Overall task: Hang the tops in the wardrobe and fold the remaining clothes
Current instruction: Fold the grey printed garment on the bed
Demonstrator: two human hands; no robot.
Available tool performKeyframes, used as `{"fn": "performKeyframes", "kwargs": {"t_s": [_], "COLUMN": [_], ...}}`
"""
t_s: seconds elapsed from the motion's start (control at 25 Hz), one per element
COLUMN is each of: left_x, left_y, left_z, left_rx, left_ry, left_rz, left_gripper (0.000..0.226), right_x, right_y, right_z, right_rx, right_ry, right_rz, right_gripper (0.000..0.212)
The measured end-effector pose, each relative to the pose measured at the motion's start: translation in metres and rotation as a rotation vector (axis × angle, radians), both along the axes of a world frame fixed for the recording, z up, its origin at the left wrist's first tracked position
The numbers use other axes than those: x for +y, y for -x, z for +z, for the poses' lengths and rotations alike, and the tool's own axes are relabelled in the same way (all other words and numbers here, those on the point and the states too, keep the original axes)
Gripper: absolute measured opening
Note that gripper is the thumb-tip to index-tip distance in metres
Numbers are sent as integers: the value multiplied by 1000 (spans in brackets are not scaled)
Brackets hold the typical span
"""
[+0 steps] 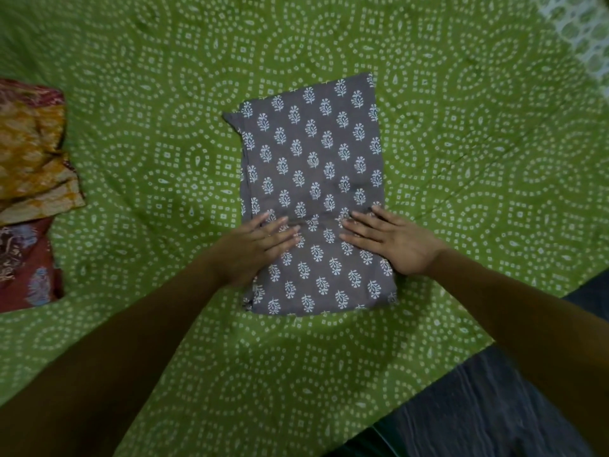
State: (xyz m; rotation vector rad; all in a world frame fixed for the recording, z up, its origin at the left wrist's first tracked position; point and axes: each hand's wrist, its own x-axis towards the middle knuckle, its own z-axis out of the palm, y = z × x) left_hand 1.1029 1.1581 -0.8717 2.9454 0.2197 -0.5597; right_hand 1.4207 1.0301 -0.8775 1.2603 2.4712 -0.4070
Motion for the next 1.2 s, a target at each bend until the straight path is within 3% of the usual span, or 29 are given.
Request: {"fn": "performKeyframes", "kwargs": {"t_s": [0.12, 0.2, 0.28, 0.32, 0.36, 0.44, 0.52, 0.6, 0.76, 0.88, 0.96, 1.0, 1.04, 1.12, 1.2], "left_x": [0, -20, -28, -23, -14, 6, 18, 12, -1, -2, -14, -20, -24, -27, -16], "left_y": [8, 19, 7, -5, -13, -29, -38, -31, -35, -43, -55, -65, -77, -103, -118], "left_z": [0, 18, 37, 43, 37, 32, 27, 20, 23, 21, 25, 29, 32, 24, -1], "left_rx": [-169, -234, -338, -314, -285, -350, -363, -321, -305, -299, -292, -304, -350, -342, -222], "left_ry": [274, 681, 1061, 1110, 1107, 1114, 999, 937, 794, 624, 252, 18, -98, -52, -3], "left_rz": [123, 569, 1290, 1530, 1612, 1710, 1752, 1747, 1695, 1726, 1748, 1634, 1448, 1042, 905], "left_gripper": [49, 43, 30, 30, 34, 40, 43, 42, 47, 37, 35, 41, 48, 62, 59], "right_x": [-8, -26, -21, -9, 7, 38, 55, 59, 67, 79, 79, 78, 77, 72, 74], "right_y": [-8, -5, 5, 7, 6, 4, 9, 19, 37, 38, 44, 50, 57, 69, 70], "right_z": [17, 34, 54, 51, 43, 26, 19, 17, 24, 17, 17, 18, 17, 6, -11], "right_rx": [242, 502, 927, 1093, 1145, 1090, 1056, 1104, 1196, 890, 698, 595, 489, 378, 274], "right_ry": [180, 398, 525, 522, 497, 482, 447, 365, 61, -60, -163, -277, -394, -451, -313], "right_rz": [-165, -487, -955, -1185, -1369, -1607, -1766, -1749, -1616, -1639, -1682, -1598, -1425, -1006, -732], "right_gripper": [82, 80, 44, 23, 10, 19, 35, 43, 28, 32, 42, 46, 47, 46, 53]}}
